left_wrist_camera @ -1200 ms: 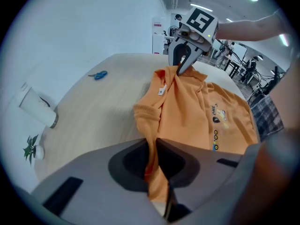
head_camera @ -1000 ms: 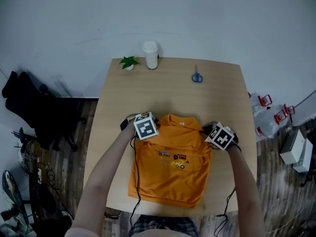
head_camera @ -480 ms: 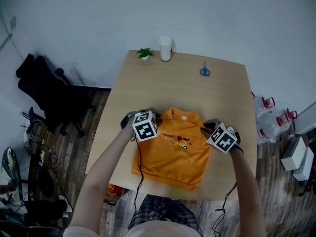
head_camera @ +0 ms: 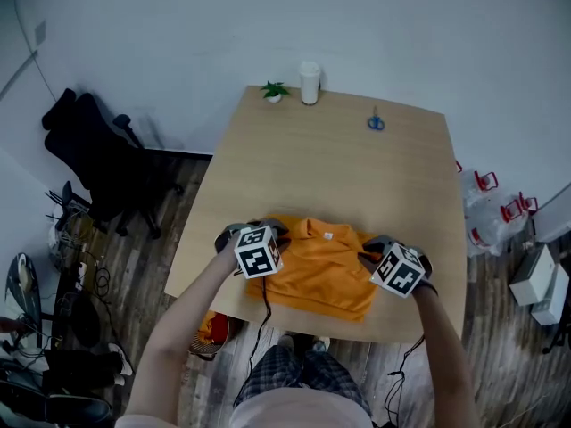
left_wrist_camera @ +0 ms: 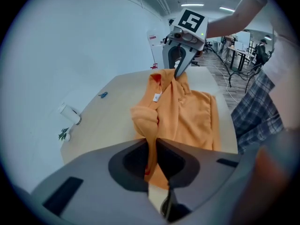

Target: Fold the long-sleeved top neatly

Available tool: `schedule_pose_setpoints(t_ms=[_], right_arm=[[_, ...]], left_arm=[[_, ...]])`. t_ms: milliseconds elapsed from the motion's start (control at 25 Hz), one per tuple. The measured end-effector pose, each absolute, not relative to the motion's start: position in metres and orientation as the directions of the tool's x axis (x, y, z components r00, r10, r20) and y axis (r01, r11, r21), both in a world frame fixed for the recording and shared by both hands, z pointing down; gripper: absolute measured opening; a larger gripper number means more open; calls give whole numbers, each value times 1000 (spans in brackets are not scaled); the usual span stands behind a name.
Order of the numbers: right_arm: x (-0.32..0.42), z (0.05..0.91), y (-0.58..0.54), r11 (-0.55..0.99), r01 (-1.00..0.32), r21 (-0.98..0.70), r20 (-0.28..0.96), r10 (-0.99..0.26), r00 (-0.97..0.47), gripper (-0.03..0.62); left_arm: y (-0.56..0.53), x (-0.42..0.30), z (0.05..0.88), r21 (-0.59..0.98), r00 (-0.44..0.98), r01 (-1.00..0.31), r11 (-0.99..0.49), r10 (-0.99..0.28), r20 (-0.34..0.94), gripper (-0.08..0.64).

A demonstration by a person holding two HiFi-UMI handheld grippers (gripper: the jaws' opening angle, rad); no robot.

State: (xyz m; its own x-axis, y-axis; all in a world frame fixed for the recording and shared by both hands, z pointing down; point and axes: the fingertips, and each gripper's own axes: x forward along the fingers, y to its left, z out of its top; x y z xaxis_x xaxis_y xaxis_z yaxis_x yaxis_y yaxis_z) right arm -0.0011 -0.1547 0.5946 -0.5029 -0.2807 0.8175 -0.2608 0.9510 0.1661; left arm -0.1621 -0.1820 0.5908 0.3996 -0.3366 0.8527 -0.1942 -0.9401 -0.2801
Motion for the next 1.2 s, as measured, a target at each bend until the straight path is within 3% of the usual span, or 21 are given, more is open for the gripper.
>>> schedule_pose_setpoints(t_ms=[440,720,880,1000,1200], right_arm=[[-22,623,-87,944,-195,267,842,-326,-430,54],[-23,655,-45,974,-199,108,891,-184,-416,62],[-22,668,-29,975,-220,-20,904,-77,-422,98],[-20,673,-16,973,-206,-100,898,-1,-440,169],[-20,684,4,966,-182,-184,901,92,-423,189]], left_arm=[[-111,-175,621,-288,443,-193,-938,-345,828,43],[-68,-186,651,-144,451,-183,-973,-213,867,44],[-56,-191,660,-49,458,-188,-981,-132,879,61],[-40,-193,661,47,470,-163,-986,-36,882,101],[-7,-206,681,160,440,-106,-981,98,892,160]])
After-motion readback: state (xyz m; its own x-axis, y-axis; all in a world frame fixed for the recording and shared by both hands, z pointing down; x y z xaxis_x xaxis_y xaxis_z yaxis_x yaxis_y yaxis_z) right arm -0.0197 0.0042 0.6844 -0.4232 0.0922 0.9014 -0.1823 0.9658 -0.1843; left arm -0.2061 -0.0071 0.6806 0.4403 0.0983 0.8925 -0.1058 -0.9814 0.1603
